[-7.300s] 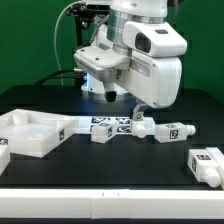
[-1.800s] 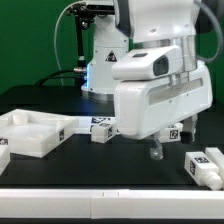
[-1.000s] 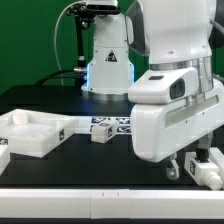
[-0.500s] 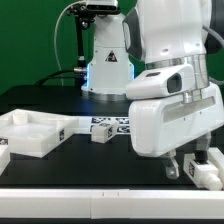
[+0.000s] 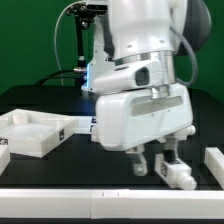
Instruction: Assemble square table
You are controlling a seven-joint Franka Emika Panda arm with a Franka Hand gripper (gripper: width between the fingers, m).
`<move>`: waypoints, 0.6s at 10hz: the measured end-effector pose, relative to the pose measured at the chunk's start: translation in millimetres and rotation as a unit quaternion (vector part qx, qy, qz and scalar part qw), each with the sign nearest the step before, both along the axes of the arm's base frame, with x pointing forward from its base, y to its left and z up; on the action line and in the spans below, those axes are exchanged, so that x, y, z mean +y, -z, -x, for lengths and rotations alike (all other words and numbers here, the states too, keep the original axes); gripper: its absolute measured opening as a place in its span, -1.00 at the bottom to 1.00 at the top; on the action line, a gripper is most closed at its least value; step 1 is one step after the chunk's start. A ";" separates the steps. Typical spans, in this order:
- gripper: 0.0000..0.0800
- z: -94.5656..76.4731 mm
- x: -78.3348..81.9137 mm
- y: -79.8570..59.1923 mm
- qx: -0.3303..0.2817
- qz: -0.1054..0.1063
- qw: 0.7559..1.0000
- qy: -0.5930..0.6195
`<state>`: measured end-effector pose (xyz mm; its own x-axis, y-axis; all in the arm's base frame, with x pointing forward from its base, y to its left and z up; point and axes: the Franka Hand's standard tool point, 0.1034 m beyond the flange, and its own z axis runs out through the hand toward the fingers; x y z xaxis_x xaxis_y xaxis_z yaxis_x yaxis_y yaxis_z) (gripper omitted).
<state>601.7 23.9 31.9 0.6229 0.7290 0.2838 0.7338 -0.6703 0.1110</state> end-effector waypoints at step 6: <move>0.62 2.4 9.7 -7.7 0.041 -0.015 0.998 0.052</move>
Offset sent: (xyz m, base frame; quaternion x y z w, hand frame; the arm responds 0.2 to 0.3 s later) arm 0.0000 0.0000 0.0000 0.0000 0.0000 0.0000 1.0000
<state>599.3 33.6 39.6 0.7167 0.6515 0.2487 0.6662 -0.7451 0.0320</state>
